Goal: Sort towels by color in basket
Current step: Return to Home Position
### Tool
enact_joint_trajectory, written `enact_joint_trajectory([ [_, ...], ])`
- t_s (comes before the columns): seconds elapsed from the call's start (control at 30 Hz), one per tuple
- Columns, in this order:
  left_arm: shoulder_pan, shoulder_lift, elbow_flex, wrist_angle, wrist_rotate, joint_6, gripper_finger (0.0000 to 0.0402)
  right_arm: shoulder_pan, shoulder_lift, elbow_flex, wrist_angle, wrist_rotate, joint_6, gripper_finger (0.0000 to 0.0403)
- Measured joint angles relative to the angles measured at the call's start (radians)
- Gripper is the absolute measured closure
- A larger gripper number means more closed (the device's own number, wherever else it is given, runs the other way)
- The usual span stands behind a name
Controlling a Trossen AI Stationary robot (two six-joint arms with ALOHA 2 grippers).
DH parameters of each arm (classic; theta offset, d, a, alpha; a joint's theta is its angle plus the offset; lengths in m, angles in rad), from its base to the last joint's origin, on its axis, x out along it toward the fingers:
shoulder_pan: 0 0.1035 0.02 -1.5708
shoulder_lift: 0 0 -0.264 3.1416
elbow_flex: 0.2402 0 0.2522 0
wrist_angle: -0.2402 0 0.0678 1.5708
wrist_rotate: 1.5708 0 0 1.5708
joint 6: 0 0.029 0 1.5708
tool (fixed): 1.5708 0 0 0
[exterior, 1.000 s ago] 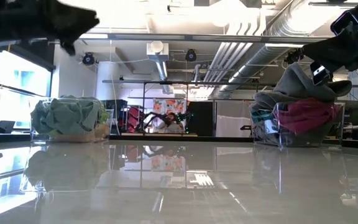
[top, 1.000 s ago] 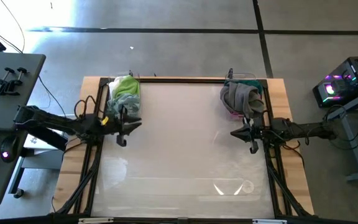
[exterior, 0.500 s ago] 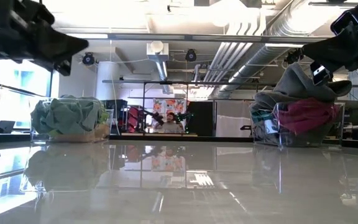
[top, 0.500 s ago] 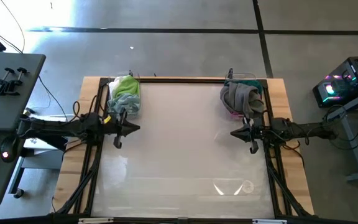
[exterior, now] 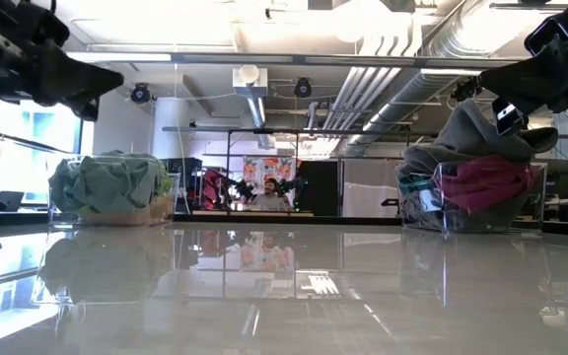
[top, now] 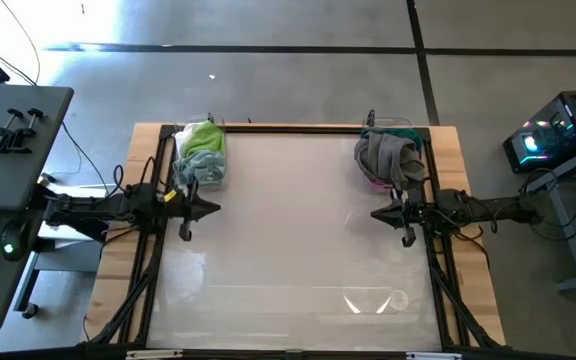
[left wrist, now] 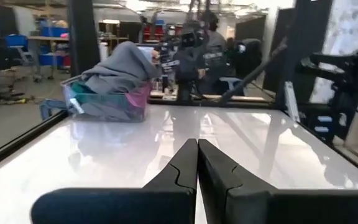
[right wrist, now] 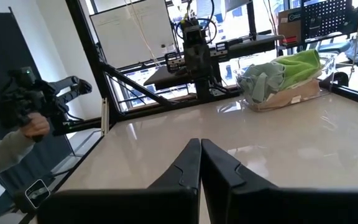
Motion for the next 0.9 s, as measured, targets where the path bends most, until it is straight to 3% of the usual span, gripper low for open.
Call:
enact_joint_trajectory([
  [0.27,-0.014,0.028,0.0,-0.003,0.011,0.076,0.0401,0.0,0.0,0.0,-0.001,0.0,0.0,0.0402],
  [0.9,-0.014,0.028,0.0,-0.003,0.009,0.06,0.0401,0.0,0.0,0.0,-0.001,0.0,0.0,0.0402],
])
